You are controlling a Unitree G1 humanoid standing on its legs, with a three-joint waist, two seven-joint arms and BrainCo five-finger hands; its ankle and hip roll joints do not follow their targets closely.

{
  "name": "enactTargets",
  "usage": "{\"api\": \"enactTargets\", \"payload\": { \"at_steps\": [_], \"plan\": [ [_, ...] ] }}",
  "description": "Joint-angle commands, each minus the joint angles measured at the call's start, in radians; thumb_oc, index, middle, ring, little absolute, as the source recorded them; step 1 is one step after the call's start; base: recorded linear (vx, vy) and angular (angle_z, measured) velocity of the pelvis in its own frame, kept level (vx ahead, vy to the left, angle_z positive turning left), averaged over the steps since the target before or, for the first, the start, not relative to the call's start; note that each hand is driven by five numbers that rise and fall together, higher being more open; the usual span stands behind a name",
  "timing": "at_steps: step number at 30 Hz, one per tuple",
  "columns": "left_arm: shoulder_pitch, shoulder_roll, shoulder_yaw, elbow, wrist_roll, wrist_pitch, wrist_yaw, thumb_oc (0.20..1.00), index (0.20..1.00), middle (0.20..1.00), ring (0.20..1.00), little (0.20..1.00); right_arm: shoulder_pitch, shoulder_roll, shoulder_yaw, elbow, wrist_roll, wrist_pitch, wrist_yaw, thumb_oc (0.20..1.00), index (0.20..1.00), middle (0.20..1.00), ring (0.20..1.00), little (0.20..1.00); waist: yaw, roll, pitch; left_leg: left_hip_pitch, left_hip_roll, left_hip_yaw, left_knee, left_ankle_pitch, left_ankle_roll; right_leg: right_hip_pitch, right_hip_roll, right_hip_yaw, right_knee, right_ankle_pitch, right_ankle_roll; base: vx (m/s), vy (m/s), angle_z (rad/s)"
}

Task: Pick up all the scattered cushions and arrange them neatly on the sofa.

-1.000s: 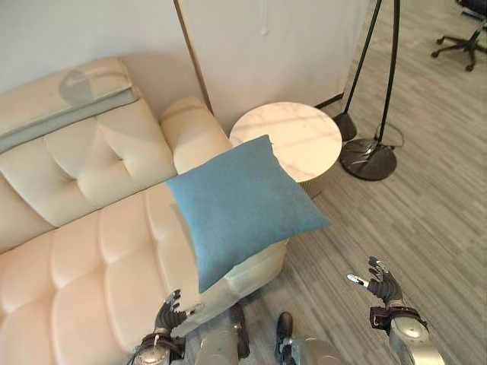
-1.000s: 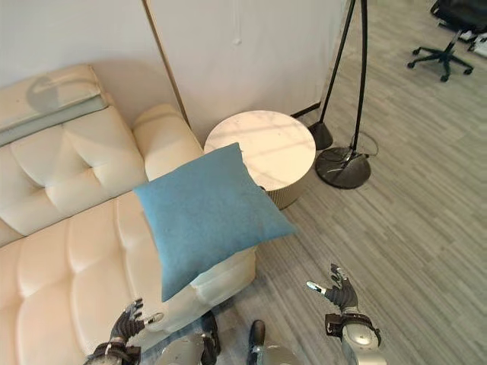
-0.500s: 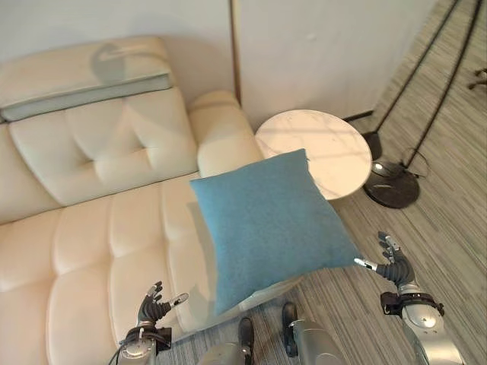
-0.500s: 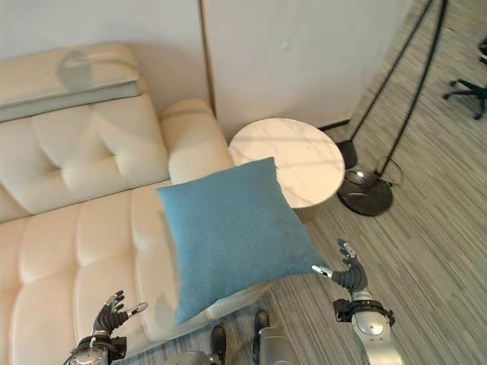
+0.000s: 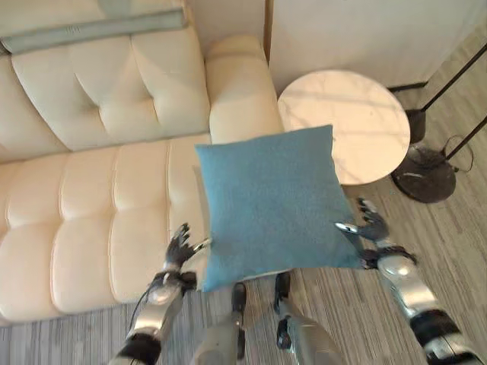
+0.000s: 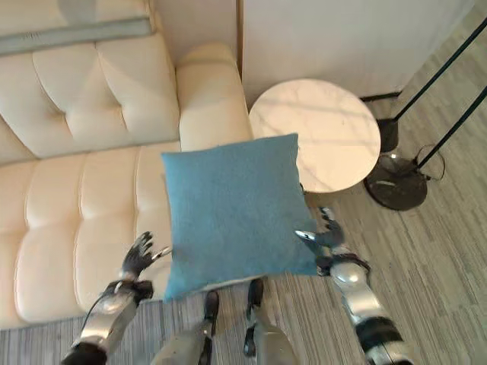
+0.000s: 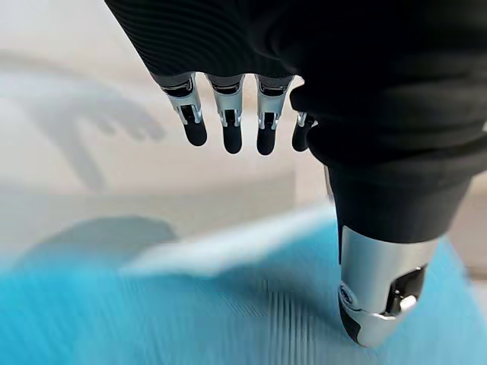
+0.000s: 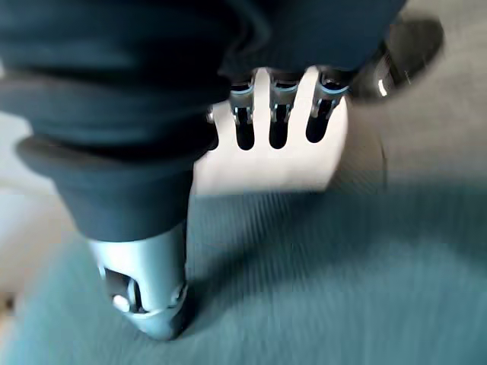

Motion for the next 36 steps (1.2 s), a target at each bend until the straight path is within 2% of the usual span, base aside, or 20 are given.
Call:
{"api": "enactTargets", "payload": {
  "at_steps": [1, 5, 6, 7, 8, 9, 16, 18, 22, 24, 25, 26, 29, 31, 34, 35, 36],
  "plan": [
    [-0.182, 0.002, -0.061, 0.103, -0.048, -0.055, 0.057, 1.000, 1.000, 1.000, 1.000, 1.000, -0.156, -0.007, 0.108, 0.063, 0.074, -0.020, -0.028, 1.000, 1.000, 1.000, 1.000, 1.000, 0.013, -0.001, 0.019, -0.046, 0.020, 0.065, -0.031, 0.030, -0.043, -0.006, -0.010, 0.018, 0.103, -0.141, 0.082, -0.11, -0.025, 0.02],
    [-0.412, -0.043, -0.144, 0.235, -0.108, -0.051, 0.079, 1.000, 1.000, 1.000, 1.000, 1.000, -0.363, 0.093, 0.232, 0.192, 0.165, -0.017, -0.029, 1.000, 1.000, 1.000, 1.000, 1.000, 0.009, -0.009, 0.063, -0.095, 0.022, 0.058, -0.038, 0.059, -0.056, -0.049, -0.008, 0.025, 0.092, -0.117, 0.087, -0.05, 0.001, 0.05],
    [-0.448, -0.051, -0.153, 0.243, -0.119, -0.054, 0.086, 1.000, 1.000, 1.000, 1.000, 1.000, -0.394, 0.116, 0.254, 0.199, 0.190, -0.018, -0.023, 0.570, 0.570, 0.570, 0.570, 0.570, 0.010, -0.010, 0.071, -0.103, 0.023, 0.057, -0.039, 0.062, -0.058, -0.057, -0.007, 0.027, 0.091, -0.114, 0.089, -0.04, 0.016, 0.06],
    [-0.474, -0.064, -0.164, 0.234, -0.122, -0.056, 0.088, 0.740, 0.740, 0.740, 0.740, 0.740, -0.411, 0.135, 0.268, 0.181, 0.216, -0.027, -0.017, 0.479, 0.479, 0.479, 0.479, 0.479, 0.010, -0.012, 0.078, -0.107, 0.024, 0.058, -0.041, 0.064, -0.060, -0.059, -0.006, 0.028, 0.087, -0.113, 0.090, 0.00, 0.000, 0.00],
    [-0.474, -0.064, -0.164, 0.234, -0.122, -0.056, 0.088, 0.536, 0.536, 0.536, 0.536, 0.536, -0.412, 0.135, 0.267, 0.181, 0.217, -0.027, -0.017, 0.360, 0.360, 0.360, 0.360, 0.360, 0.009, -0.013, 0.076, -0.111, 0.024, 0.058, -0.041, 0.066, -0.060, -0.062, -0.007, 0.028, 0.086, -0.111, 0.090, 0.00, 0.000, 0.00],
    [-0.489, -0.082, -0.177, 0.193, -0.128, -0.065, 0.087, 0.200, 0.200, 0.200, 0.200, 0.200, -0.411, 0.164, 0.284, 0.134, 0.282, -0.055, 0.004, 0.200, 0.200, 0.200, 0.200, 0.200, 0.011, -0.015, 0.084, -0.113, 0.027, 0.059, -0.044, 0.067, -0.064, -0.063, -0.007, 0.028, 0.081, -0.109, 0.094, 0.00, 0.000, 0.00],
    [-0.394, -0.070, -0.174, 0.000, -0.118, -0.089, 0.077, 0.200, 0.200, 0.200, 0.200, 0.200, -0.253, 0.178, 0.258, -0.092, 0.325, -0.129, 0.059, 0.200, 0.200, 0.200, 0.200, 0.200, 0.007, -0.021, 0.073, -0.093, 0.023, 0.058, -0.049, 0.055, -0.063, -0.038, -0.008, 0.030, 0.062, -0.110, 0.100, 0.02, 0.036, 0.00],
    [-0.299, -0.046, -0.133, -0.141, -0.090, -0.104, 0.070, 0.200, 0.200, 0.200, 0.200, 0.200, -0.133, 0.153, 0.203, -0.250, 0.289, -0.166, 0.088, 0.200, 0.200, 0.200, 0.200, 0.200, 0.004, -0.025, 0.057, -0.056, 0.020, 0.065, -0.045, 0.032, -0.055, -0.002, -0.009, 0.034, 0.061, -0.118, 0.103, 0.04, 0.053, -0.02],
    [-0.184, -0.024, -0.087, -0.276, -0.066, -0.113, 0.053, 0.200, 0.200, 0.200, 0.200, 0.200, -0.016, 0.122, 0.140, -0.400, 0.250, -0.193, 0.119, 0.200, 0.200, 0.200, 0.200, 0.200, 0.001, -0.031, 0.025, -0.020, 0.016, 0.072, -0.029, -0.002, -0.041, 0.035, -0.013, 0.043, 0.061, -0.126, 0.105, 0.04, 0.043, -0.07],
    [-0.038, 0.007, -0.025, -0.430, -0.038, -0.117, 0.019, 0.200, 0.200, 0.200, 0.200, 0.200, 0.102, 0.073, 0.083, -0.553, 0.176, -0.206, 0.152, 0.200, 0.200, 0.200, 0.200, 0.200, -0.003, -0.038, -0.017, 0.028, 0.013, 0.081, 0.009, -0.052, -0.025, 0.089, -0.019, 0.052, 0.064, -0.141, 0.108, 0.08, 0.067, -0.06],
    [-0.037, 0.008, -0.025, -0.432, -0.037, -0.116, 0.019, 0.200, 0.200, 0.200, 0.200, 0.200, 0.103, 0.073, 0.083, -0.555, 0.176, -0.205, 0.152, 0.200, 0.200, 0.200, 0.200, 0.200, -0.003, -0.039, -0.019, 0.025, 0.013, 0.081, 0.009, -0.050, -0.024, 0.086, -0.020, 0.052, 0.063, -0.138, 0.108, 0.11, 0.117, -0.12],
    [0.052, 0.024, 0.015, -0.519, -0.020, -0.122, -0.002, 0.200, 0.200, 0.200, 0.200, 0.200, 0.183, 0.056, 0.037, -0.639, 0.153, -0.210, 0.178, 0.200, 0.200, 0.200, 0.200, 0.200, -0.011, -0.039, -0.051, 0.057, 0.009, 0.089, 0.024, -0.073, -0.014, 0.117, -0.020, 0.064, 0.061, -0.145, 0.109, 0.09, 0.096, -0.15],
    [0.143, 0.051, 0.071, -0.631, 0.013, -0.123, -0.021, 0.200, 0.200, 0.200, 0.200, 0.200, 0.264, 0.054, -0.018, -0.732, 0.131, -0.223, 0.201, 0.200, 0.200, 0.200, 0.200, 0.200, -0.019, -0.031, -0.088, 0.091, 0.005, 0.101, 0.033, -0.092, -0.003, 0.136, -0.023, 0.081, 0.069, -0.142, 0.122, 0.01, 0.090, -0.09],
    [0.170, 0.057, 0.086, -0.665, 0.021, -0.131, -0.017, 0.200, 0.200, 0.200, 0.200, 0.200, 0.272, 0.065, -0.024, -0.762, 0.104, -0.234, 0.193, 0.200, 0.200, 0.200, 0.200, 0.200, -0.019, -0.020, -0.077, 0.097, 0.013, 0.116, 0.043, -0.088, 0.008, 0.123, -0.026, 0.086, 0.138, -0.150, 0.132, -0.18, 0.041, -0.19],
    [0.183, 0.080, 0.091, -0.677, 0.040, -0.146, -0.014, 0.200, 0.200, 0.200, 0.200, 0.200, 0.270, 0.070, -0.031, -0.786, 0.060, -0.252, 0.173, 0.200, 0.200, 0.200, 0.200, 0.200, -0.008, 0.008, -0.055, 0.072, 0.036, 0.117, 0.068, -0.054, 0.014, 0.116, -0.021, 0.088, 0.380, -0.233, 0.130, -0.26, 0.017, -0.24],
    [0.183, 0.080, 0.091, -0.678, 0.040, -0.146, -0.014, 0.200, 0.200, 0.200, 0.200, 0.200, 0.269, 0.070, -0.031, -0.786, 0.060, -0.252, 0.173, 0.200, 0.200, 0.200, 0.200, 0.200, -0.008, 0.008, -0.057, 0.069, 0.036, 0.117, 0.067, -0.051, 0.014, 0.112, -0.021, 0.088, 0.382, -0.232, 0.130, -0.29, -0.040, 0.04],
    [0.204, 0.087, 0.087, -0.680, 0.033, -0.146, -0.023, 0.200, 0.200, 0.200, 0.200, 0.200, 0.285, 0.068, -0.046, -0.785, 0.043, -0.251, 0.170, 0.200, 0.200, 0.200, 0.200, 0.200, -0.002, 0.020, -0.076, 0.061, 0.040, 0.103, 0.053, -0.020, 0.009, 0.136, -0.003, 0.097, 0.523, -0.269, 0.118, -0.17, -0.039, 0.13]
  ]
}}
